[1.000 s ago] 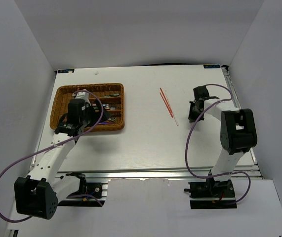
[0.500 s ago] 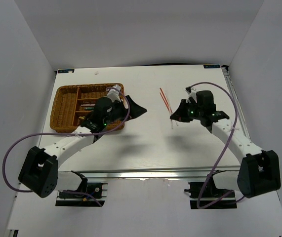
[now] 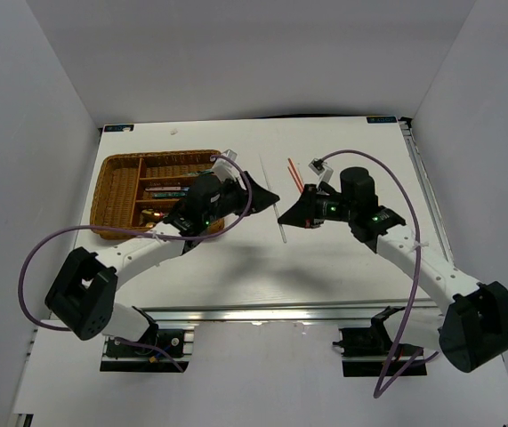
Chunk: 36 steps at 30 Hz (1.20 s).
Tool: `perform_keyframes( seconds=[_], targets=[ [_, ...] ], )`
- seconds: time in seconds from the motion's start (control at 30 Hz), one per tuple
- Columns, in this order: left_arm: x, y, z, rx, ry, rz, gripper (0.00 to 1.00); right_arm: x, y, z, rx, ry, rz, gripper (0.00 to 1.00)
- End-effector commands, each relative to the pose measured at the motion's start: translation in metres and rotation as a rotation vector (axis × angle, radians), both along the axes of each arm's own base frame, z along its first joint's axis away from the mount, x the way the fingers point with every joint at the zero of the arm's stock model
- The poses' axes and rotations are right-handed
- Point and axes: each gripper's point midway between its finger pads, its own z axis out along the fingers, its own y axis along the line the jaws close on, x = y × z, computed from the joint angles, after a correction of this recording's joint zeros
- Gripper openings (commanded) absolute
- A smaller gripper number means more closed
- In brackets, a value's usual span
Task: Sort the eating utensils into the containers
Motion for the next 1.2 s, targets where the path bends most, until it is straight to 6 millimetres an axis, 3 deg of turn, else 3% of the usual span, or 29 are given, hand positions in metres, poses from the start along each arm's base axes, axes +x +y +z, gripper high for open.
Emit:
perform_keyframes(
  seconds=[0.0, 0.03, 0.1, 0.13, 0.23, 0.27, 0.3, 0.33, 0.37, 0.4, 0.47, 0.5, 0.53, 0.6, 0.63, 0.7, 0.77, 0.8, 0.87, 0.9, 0.93, 0.97, 1.0, 1.17],
  targets=[
    [0.009, -0.006, 0.031, -0.039, -0.068, 0.012, 0.61, -0.001, 0.014, 0.026, 0.060, -0.043, 0.037, 0.00],
    [0.009, -0.007, 0.032, -0.036, -0.069, 0.010, 0.48, -0.002, 0.016, 0.027, 0.062, -0.039, 0.040, 0.00],
    [0.012, -0.008, 0.036, -0.028, -0.077, 0.008, 0.36, -0.002, 0.020, 0.030, 0.074, -0.043, 0.046, 0.00],
    [0.012, -0.009, 0.037, -0.024, -0.078, 0.007, 0.22, -0.002, 0.021, 0.031, 0.078, -0.039, 0.044, 0.00],
    [0.014, -0.009, 0.034, 0.018, -0.078, 0.002, 0.00, 0.002, 0.022, 0.032, 0.078, -0.040, 0.035, 0.00],
    [0.014, -0.008, 0.033, 0.037, -0.077, 0.001, 0.00, 0.003, 0.021, 0.034, 0.079, -0.052, 0.029, 0.06],
    [0.017, -0.002, 0.028, 0.109, -0.076, 0.017, 0.00, 0.005, 0.019, 0.034, 0.072, -0.058, 0.013, 0.30],
    [0.021, 0.005, 0.025, 0.172, -0.078, 0.040, 0.00, 0.012, 0.014, 0.032, 0.054, -0.070, -0.031, 0.44],
    [0.039, 0.019, 0.042, 0.260, -0.155, 0.122, 0.00, 0.013, 0.007, 0.032, 0.034, -0.082, -0.053, 0.75],
    [0.039, 0.039, 0.018, 0.413, -0.084, 0.157, 0.00, 0.020, -0.004, 0.027, 0.009, -0.074, -0.096, 0.88],
    [0.058, 0.077, 0.019, 0.621, -0.112, 0.261, 0.00, 0.035, -0.025, 0.021, -0.050, -0.096, -0.181, 0.89],
    [0.067, 0.110, 0.026, 0.758, -0.104, 0.371, 0.00, 0.045, -0.040, 0.016, -0.078, -0.090, -0.236, 0.89],
    [0.078, 0.137, 0.020, 0.870, -0.087, 0.439, 0.00, 0.047, -0.051, 0.006, -0.119, -0.062, -0.271, 0.89],
    [0.085, 0.187, 0.020, 1.114, -0.082, 0.543, 0.00, 0.053, -0.066, -0.001, -0.152, -0.064, -0.302, 0.89],
    [0.095, 0.225, 0.025, 1.247, -0.068, 0.669, 0.00, 0.053, -0.068, -0.004, -0.155, -0.064, -0.299, 0.89],
    [0.103, 0.279, 0.030, 1.408, -0.031, 0.772, 0.00, 0.052, -0.071, -0.011, -0.167, -0.071, -0.288, 0.89],
    [0.108, 0.318, 0.032, 1.523, -0.011, 0.816, 0.00, 0.052, -0.073, -0.018, -0.182, -0.064, -0.282, 0.89],
    [0.120, 0.343, 0.037, 1.498, -0.011, 0.895, 0.00, 0.051, -0.074, -0.018, -0.183, -0.065, -0.272, 0.89],
    [0.130, 0.365, 0.029, 1.499, -0.020, 0.881, 0.00, 0.051, -0.074, -0.021, -0.195, -0.069, -0.255, 0.89],
    [0.138, 0.391, 0.031, 1.467, -0.017, 0.947, 0.00, 0.049, -0.072, -0.021, -0.189, -0.068, -0.240, 0.89],
    [0.143, 0.402, 0.029, 1.456, -0.013, 0.956, 0.00, 0.047, -0.071, -0.023, -0.186, -0.063, -0.230, 0.89],
    [0.151, 0.407, 0.015, 1.450, -0.006, 0.904, 0.00, 0.045, -0.070, -0.021, -0.175, -0.065, -0.220, 0.89],
    [0.155, 0.425, 0.011, 1.449, 0.011, 0.929, 0.00, 0.040, -0.067, -0.024, -0.161, -0.052, -0.199, 0.89],
    [0.166, 0.436, -0.039, 1.521, 0.047, 0.818, 0.00, 0.035, -0.063, -0.027, -0.123, -0.051, -0.183, 0.89]
  ],
)
